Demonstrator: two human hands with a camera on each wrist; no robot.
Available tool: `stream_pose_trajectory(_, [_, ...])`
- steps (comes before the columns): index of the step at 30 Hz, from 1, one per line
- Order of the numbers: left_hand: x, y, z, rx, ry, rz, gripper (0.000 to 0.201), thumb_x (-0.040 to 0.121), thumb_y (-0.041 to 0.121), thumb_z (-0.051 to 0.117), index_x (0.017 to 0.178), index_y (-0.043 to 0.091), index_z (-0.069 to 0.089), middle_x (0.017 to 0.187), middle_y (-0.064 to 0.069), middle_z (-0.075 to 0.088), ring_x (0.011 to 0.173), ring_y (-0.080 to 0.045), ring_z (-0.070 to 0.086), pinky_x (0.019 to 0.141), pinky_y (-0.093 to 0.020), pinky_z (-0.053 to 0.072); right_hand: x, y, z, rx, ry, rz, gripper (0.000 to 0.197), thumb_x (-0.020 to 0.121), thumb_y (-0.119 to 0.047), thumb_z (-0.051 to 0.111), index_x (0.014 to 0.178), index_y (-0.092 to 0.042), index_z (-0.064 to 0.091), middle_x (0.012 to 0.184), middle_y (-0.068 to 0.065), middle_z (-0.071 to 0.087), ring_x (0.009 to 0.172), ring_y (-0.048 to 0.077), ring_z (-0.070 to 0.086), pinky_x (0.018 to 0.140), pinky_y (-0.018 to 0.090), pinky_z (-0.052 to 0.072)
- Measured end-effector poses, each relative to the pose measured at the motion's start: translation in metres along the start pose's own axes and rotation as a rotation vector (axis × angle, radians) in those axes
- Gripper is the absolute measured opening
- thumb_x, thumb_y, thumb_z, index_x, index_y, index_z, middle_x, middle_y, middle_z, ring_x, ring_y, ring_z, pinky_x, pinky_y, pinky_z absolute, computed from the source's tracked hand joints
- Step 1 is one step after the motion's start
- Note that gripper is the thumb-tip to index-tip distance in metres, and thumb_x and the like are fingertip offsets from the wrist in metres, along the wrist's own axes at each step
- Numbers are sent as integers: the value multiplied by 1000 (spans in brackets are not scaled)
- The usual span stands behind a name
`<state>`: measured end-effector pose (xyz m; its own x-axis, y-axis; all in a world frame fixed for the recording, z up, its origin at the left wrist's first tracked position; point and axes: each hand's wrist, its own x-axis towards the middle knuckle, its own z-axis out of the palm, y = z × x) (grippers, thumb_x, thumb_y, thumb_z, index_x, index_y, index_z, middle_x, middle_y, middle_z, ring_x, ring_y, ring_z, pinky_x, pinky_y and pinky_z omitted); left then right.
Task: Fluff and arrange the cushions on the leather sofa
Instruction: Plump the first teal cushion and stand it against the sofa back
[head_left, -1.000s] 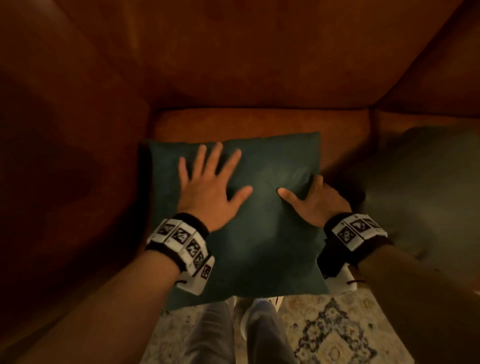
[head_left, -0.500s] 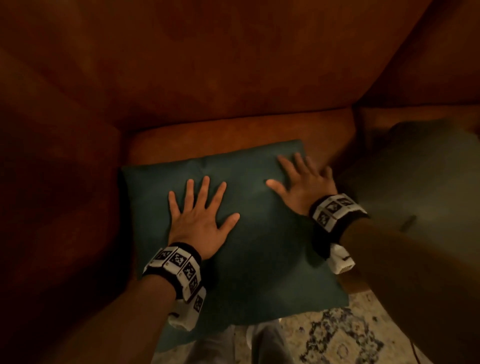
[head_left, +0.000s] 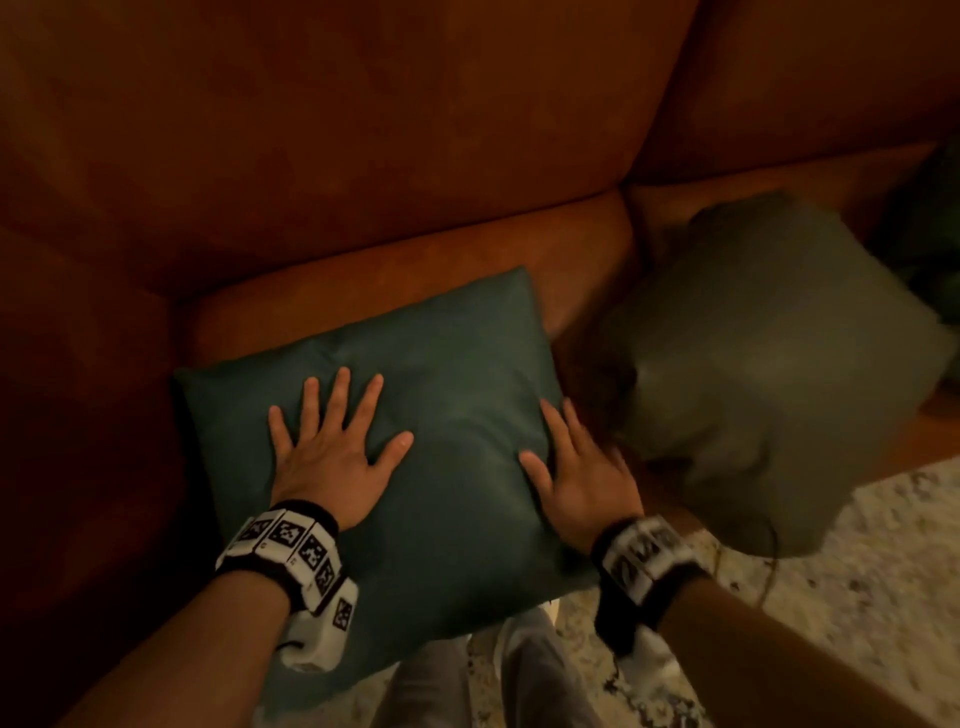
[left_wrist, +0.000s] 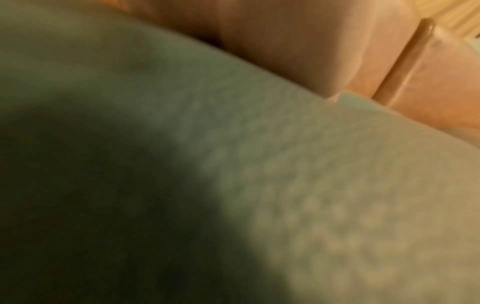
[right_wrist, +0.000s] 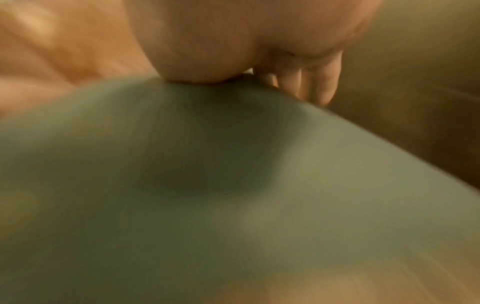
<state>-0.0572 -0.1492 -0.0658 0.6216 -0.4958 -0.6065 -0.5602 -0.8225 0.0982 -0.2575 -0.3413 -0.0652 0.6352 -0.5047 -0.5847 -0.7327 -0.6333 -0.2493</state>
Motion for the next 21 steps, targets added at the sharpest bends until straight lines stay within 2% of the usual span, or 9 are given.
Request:
stream_pose_trajectory(2, [-2, 1, -2, 24, -33, -14, 78, 77, 83, -5, 145, 48, -22, 159, 10, -22, 146, -22, -22, 116, -59, -8, -47, 35, 20, 209, -106, 93, 74, 89, -75, 15, 154, -45, -2, 165, -7, 13, 145, 18, 32, 115, 36, 32])
stream_pose_trajectory(4, [-6, 4, -11, 46, -47, -39, 78, 78, 81, -5, 146, 46, -20, 160, 8, -20, 147, -24, -21, 115, -61, -7, -72, 56, 28, 338, -107, 127, 73, 88, -77, 18, 152, -49, -4, 163, -7, 21, 137, 21, 44, 108, 38, 43])
stream_pose_trajectory(6, [-18, 20, -19, 98, 39, -36, 76, 83, 76, 0, 150, 41, -14, 161, 4, -15, 147, -30, -17, 113, -65, -3, -74, 54, 25, 303, -11, 114, 71, 92, -75, 20, 153, -47, 1, 163, -6, 18, 146, 21, 30, 116, 43, 33])
stream_pose_trajectory(9, [-48, 66, -7, 138, 144, 165, 71, 88, 71, 14, 150, 43, -8, 162, 3, -13, 147, -38, -12, 106, -74, 0, -53, 5, 13, 87, 209, -133, 61, 98, -61, 31, 153, -37, 22, 163, 2, 22, 149, 24, 22, 117, 46, 28])
stream_pose_trajectory(11, [-58, 79, 17, 198, 70, 192, 68, 87, 72, 8, 147, 47, -14, 160, 6, -21, 145, -39, -16, 103, -78, 1, -39, -19, 19, -22, 182, -305, 56, 99, -53, 35, 151, -32, 32, 161, 6, 29, 148, 29, 28, 112, 52, 35])
stream_pose_trajectory(13, [-52, 79, 33, 209, 61, 145, 66, 88, 71, 3, 145, 48, -20, 158, 6, -27, 144, -39, -20, 102, -77, 0, -33, -6, 34, -94, 101, -327, 55, 100, -52, 31, 151, -33, 32, 161, 5, 29, 148, 30, 27, 112, 53, 35])
stream_pose_trajectory(16, [-41, 83, 38, 238, 21, 134, 66, 88, 71, 4, 139, 49, -31, 155, 6, -34, 142, -39, -27, 102, -77, -5, -46, 34, 46, -62, 67, -218, 55, 100, -57, 24, 153, -39, 23, 163, -1, 24, 149, 27, 24, 112, 52, 35])
stream_pose_trajectory(19, [-39, 91, 34, 225, -45, 130, 65, 88, 72, 5, 139, 51, -31, 152, 9, -39, 141, -37, -30, 103, -77, -5, -73, 75, 62, 12, -34, -102, 54, 98, -62, 12, 147, -56, -11, 163, -13, -8, 153, 20, 5, 120, 45, 24])
stream_pose_trajectory(21, [-39, 89, 23, 196, -115, 124, 66, 88, 73, 8, 141, 53, -26, 153, 11, -37, 142, -35, -29, 105, -76, -5, -90, 90, 59, 127, -98, -9, 56, 98, -61, 17, 145, -59, -13, 164, -12, -7, 153, 20, 8, 120, 45, 26])
